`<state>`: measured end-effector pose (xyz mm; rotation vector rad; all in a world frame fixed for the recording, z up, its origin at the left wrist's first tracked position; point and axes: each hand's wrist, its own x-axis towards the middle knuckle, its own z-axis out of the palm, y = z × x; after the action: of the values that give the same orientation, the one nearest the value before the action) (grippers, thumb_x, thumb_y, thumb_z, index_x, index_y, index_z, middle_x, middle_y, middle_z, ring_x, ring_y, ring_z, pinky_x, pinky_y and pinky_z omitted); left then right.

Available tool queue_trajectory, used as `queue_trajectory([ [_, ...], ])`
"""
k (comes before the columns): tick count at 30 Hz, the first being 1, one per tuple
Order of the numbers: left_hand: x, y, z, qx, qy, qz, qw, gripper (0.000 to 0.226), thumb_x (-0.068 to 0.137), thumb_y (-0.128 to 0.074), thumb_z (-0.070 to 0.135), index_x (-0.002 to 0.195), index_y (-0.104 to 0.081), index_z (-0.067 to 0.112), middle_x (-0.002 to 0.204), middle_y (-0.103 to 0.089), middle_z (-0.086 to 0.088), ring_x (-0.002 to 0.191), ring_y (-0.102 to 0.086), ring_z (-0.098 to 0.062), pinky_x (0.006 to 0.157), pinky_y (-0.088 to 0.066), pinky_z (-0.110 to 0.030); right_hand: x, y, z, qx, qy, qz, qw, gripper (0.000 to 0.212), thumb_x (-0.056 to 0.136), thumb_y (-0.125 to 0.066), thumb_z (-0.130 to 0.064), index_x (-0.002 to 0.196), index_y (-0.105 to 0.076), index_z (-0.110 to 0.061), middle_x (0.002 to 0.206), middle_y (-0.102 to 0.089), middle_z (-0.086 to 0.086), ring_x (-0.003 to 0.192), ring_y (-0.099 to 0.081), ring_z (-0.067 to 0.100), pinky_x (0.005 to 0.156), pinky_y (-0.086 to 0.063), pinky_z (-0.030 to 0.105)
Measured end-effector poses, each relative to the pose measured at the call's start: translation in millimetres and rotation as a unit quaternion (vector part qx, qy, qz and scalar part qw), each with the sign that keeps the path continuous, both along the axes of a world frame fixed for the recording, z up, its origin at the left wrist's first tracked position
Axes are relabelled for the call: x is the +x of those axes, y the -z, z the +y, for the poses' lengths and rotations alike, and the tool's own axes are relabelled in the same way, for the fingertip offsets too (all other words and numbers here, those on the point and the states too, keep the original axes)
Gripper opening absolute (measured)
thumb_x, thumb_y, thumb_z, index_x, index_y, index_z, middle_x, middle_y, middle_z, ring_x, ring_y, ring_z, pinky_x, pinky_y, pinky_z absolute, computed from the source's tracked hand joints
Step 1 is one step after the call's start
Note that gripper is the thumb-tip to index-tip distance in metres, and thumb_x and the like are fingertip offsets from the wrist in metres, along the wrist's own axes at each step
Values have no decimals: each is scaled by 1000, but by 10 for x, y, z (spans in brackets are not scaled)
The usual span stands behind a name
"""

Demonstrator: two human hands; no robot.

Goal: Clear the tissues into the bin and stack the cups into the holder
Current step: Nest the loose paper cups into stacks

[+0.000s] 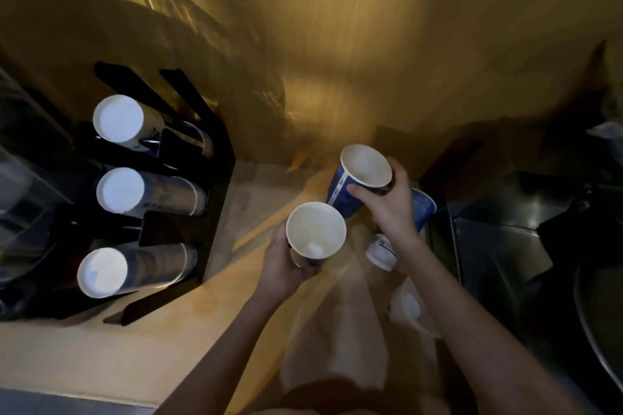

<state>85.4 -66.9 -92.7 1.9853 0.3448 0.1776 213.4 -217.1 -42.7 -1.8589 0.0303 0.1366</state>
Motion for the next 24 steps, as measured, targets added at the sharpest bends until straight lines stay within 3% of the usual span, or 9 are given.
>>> queue_trajectory([
  [3,-43,64,-43,8,-9,0,1000,90,49,-86,7,127,-42,11,114,-47,8,105,-44,-9,72,-30,2,-40,-224,-51,-15,-24,-50,998,89,59,-84,-26,134,-36,-21,137,-45,4,126,-43,20,106,-41,46],
  [6,-57,95,-71,6,-21,0,1000,88,47,-86,6,125,-44,12,110,-49,10,102,-45,-9,69,-29,6,-93,-519,-102,-39,-52,-91,994,88,62,-83,-26,136,-36,-22,139,-43,1,125,-40,14,101,-39,33],
  [11,-57,127,-59,-5,-13,10,1000,90,48,-86,6,126,-43,14,115,-49,8,107,-44,-9,78,-32,-9,-218,-1034,-116,-21,-90,-176,980,87,63,-81,-33,136,-36,-20,140,-43,3,127,-41,12,102,-36,24],
  [15,-53,135,-33,-4,5,22,1000,93,50,-86,9,130,-39,15,116,-50,7,108,-46,-10,84,-38,-21,-375,-1160,-68,3,-150,-198,969,80,61,-77,-34,130,-40,-22,132,-49,1,116,-47,2,86,-38,3],
  [17,-51,138,-27,-9,9,24,1000,94,49,-86,9,130,-39,16,116,-52,6,106,-49,-12,84,-40,-20,-475,-1088,-34,-14,-184,-177,967,80,60,-78,-35,130,-40,-26,131,-48,-2,116,-46,-1,88,-37,6],
  [19,-47,139,-24,-11,9,22,1000,93,48,-86,9,129,-40,18,115,-54,6,103,-52,-11,80,-41,-13,-546,-1001,-15,-20,-195,-165,967,84,60,-78,-37,132,-38,-28,133,-47,-4,120,-44,3,96,-39,17],
  [21,-44,131,-29,-10,8,18,1000,94,48,-86,10,128,-40,19,116,-53,8,104,-51,-9,81,-41,-17,-567,-970,-13,-18,-192,-170,966,84,59,-79,-38,132,-38,-30,134,-47,-3,123,-44,6,101,-41,27],
  [24,-50,133,-28,-3,8,15,1000,93,47,-87,11,128,-41,19,116,-52,9,106,-50,-10,84,-41,-22,-568,-981,-17,-31,-195,-177,964,84,58,-79,-40,132,-38,-33,133,-47,-4,122,-44,5,99,-41,24],
])
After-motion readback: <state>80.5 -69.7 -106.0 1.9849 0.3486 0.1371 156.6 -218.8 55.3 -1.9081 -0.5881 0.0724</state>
